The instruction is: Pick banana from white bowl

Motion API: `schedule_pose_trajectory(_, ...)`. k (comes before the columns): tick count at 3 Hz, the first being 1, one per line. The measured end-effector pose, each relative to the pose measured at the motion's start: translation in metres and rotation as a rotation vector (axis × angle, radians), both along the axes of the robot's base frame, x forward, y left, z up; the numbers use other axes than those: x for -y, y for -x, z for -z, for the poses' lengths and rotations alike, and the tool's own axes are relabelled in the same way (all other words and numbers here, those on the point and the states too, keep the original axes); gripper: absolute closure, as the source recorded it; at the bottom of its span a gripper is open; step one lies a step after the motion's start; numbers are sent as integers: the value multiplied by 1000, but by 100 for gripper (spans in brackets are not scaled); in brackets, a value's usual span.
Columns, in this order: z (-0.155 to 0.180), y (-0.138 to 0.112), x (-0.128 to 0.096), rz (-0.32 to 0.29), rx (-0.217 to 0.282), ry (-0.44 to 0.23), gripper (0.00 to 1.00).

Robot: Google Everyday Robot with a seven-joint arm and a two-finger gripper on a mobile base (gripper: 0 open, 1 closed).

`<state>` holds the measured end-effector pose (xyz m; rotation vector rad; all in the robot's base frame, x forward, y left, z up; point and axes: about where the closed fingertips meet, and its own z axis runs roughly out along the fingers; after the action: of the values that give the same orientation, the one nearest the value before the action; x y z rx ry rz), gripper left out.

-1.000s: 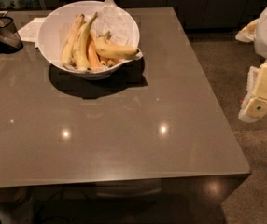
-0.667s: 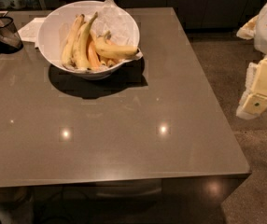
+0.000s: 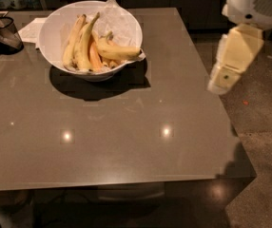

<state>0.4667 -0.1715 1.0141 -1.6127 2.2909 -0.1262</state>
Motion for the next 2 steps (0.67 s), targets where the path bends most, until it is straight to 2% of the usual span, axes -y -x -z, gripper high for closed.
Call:
schedule_pose_trajectory(1,-9,-10,-25,-37,11,11,0)
schedule_pose_trajectory(2,-12,-13,-28,-39,32,2,0)
